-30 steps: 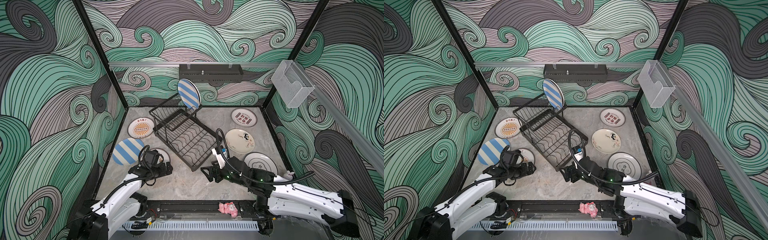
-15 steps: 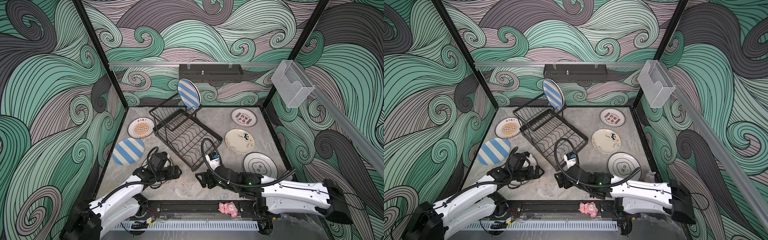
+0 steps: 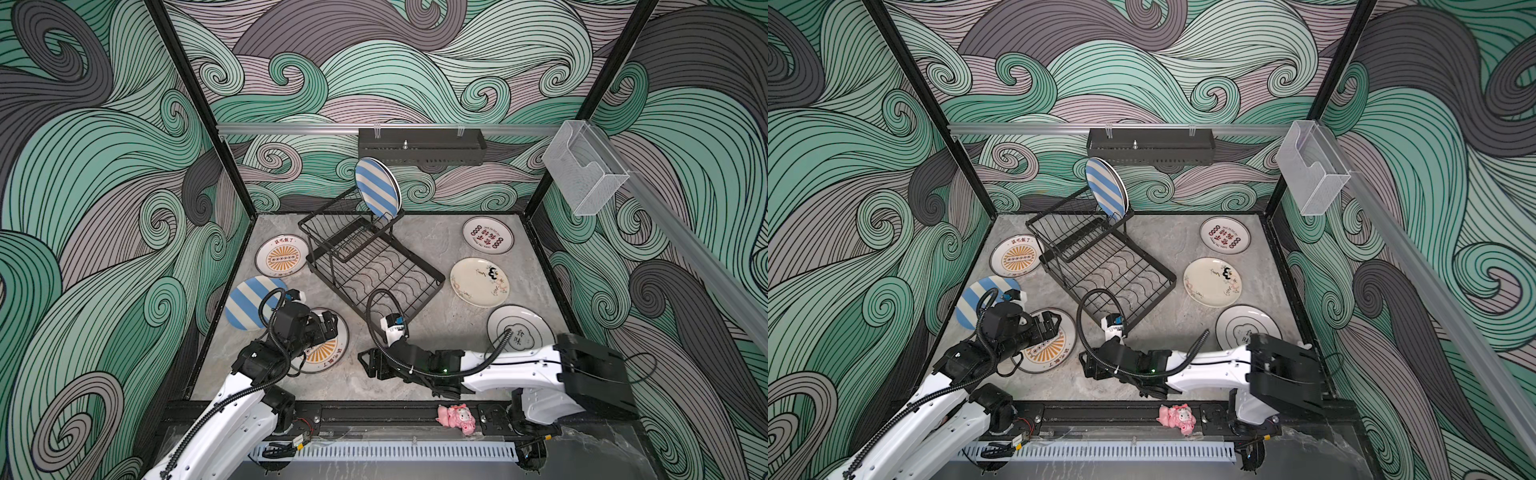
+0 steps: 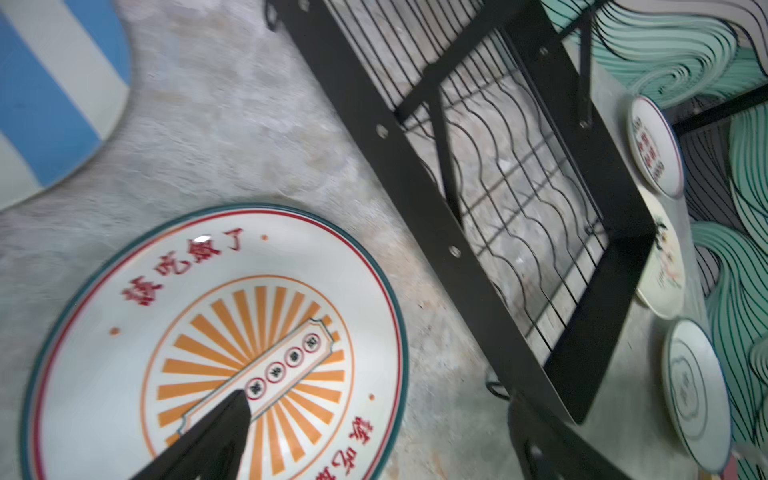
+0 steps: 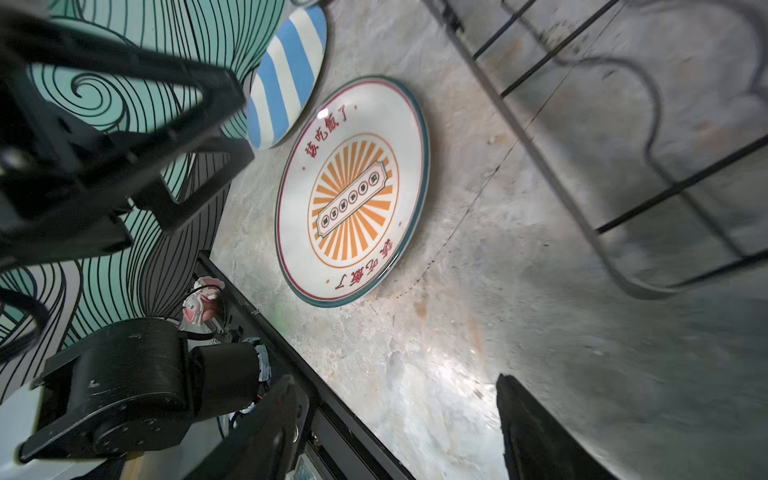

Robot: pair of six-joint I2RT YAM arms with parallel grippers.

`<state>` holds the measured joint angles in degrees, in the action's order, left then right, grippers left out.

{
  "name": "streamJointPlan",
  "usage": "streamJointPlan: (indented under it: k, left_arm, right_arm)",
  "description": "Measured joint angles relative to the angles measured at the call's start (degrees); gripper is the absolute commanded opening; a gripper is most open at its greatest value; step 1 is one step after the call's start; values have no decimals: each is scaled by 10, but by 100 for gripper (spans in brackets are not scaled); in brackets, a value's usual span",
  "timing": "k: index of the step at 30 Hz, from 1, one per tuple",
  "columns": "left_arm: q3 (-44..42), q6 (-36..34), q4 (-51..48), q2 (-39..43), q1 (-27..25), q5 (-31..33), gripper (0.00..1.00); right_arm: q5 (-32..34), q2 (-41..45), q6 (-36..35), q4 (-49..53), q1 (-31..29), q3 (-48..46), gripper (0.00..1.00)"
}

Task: Load the plates into the dish rack
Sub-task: 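Swing the right gripper across toward the orange sunburst plate near the left gripper, then grasp the orange sunburst plate's edge with the right gripper and tilt it up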

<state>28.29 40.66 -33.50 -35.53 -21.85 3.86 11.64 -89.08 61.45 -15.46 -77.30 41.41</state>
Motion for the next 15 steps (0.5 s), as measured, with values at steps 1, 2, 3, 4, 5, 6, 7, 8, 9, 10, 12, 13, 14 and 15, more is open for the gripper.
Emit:
streamJointPlan:
  k: [1,2,3,4,5,6,7,8,9,10,12,13,14,15]
  left_arm:
    - [-2,-1,-1,0,16,0,99]
    - [-3,-2,0,0,29,0,98]
    - [-4,-2,-2,0,37,0,99]
    - [-4,-3,-3,2,44,0,98]
    - [-4,-4,-4,4,50,0,99]
    - [-4,-5,-5,8,56,0,98]
    - [-5,-5,-5,15,60,0,98]
    - [-5,-5,-5,21,65,0,99]
    - [-5,-6,-4,25,70,-1,99]
    - [-5,-6,-4,30,76,-3,99]
    - [-5,-7,-4,28,86,-10,99]
    - [-5,-7,-3,25,89,-14,99]
    - [-5,-8,-3,22,94,-18,99]
    - [-5,-9,-3,19,98,-23,99]
  right_arm:
    - [-9,-28,11,-17,-2,10,72]
    - [-18,-55,22,-32,-4,23,71]
    - [-24,-73,29,-43,-6,31,70]
    - [-28,-89,37,-54,-9,40,69]
    - [-31,-103,45,-64,-12,48,69]
    - [-31,-110,49,-72,-14,52,69]
    - [-30,-118,56,-81,-16,57,68]
    - [-29,-123,62,-90,-17,59,67]
    - [-28,-129,68,-98,-18,60,66]
    - [-26,-134,77,-108,-17,60,66]
    - [-25,-148,89,-118,-15,61,66]
    - [-24,-156,95,-119,-14,64,66]
    - [-24,-163,100,-120,-12,66,66]
    - [-23,-169,104,-120,-11,66,66]
